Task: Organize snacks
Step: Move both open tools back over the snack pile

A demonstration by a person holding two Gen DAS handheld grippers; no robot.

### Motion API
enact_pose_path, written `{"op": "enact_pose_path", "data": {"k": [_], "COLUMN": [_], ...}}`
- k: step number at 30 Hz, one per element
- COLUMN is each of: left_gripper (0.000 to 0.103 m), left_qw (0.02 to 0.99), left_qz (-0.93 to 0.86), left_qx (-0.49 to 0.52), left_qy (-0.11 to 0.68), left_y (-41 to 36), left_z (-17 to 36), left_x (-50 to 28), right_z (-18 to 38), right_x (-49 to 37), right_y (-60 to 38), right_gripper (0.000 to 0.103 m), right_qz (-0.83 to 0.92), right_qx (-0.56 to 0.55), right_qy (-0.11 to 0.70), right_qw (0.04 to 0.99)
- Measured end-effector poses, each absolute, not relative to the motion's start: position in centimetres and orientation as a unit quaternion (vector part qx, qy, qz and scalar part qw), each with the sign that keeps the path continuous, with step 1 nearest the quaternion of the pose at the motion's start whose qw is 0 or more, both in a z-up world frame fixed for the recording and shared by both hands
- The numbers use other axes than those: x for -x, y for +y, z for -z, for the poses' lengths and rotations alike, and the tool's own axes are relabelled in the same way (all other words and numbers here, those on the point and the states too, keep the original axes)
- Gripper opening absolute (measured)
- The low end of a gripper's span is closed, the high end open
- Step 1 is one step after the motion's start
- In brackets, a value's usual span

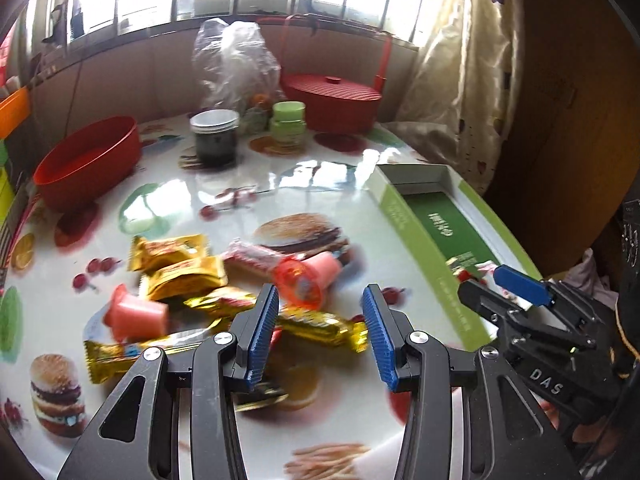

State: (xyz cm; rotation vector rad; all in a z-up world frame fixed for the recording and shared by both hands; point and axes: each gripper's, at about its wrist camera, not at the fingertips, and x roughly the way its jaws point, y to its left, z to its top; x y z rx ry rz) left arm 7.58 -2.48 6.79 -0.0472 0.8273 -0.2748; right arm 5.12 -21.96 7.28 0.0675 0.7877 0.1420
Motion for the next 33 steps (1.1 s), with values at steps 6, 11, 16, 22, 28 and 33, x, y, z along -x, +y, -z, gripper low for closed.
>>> {"op": "enact_pose_path", "data": {"k": [6,11,16,22,28,33], "left_gripper": [0.045,0.045,0.045,0.045,0.045,0.045], "left_qw": [0.907,0.907,0.903,0.9,0.898,0.895], "left_qz": [0.112,0.098,0.081,0.077,0.074,0.092], "left_qx": [0.027,0.025,0.003,-0.003,-0.006,-0.025], "left_qy": [0.406,0.409,0.422,0.429,0.434,0.436], "left_y": [0.3,2.5,4.0,5.6,7.2,7.6], "left_z": [-6.0,-5.2,-4.2,-3.6,-3.2,-2.9], "left_x": [-7.4,-7.3,-7.4,-7.4,-7.4,-7.6], "right_z": [-6.6,-6.0,-5.1,-4.4,-3.4,-2.4], "right_x": [-5.6,-5.9,-6.4,-7.1,-8.1,-9.0], "right_y": [-19.5,-17.8,-16.1,-13.4,-11.7,-10.9], "right_gripper": [0.052,0.052,0.052,0.052,0.052,0.052], "right_qz": [-0.104,-0.13,-0.173,-0.212,-0.224,-0.237], "right_qx": [-0.024,-0.017,-0.009,0.027,0.06,0.077], "right_qy": [0.392,0.401,0.412,0.417,0.428,0.439], "right_qw": [0.914,0.907,0.894,0.883,0.874,0.863]}}
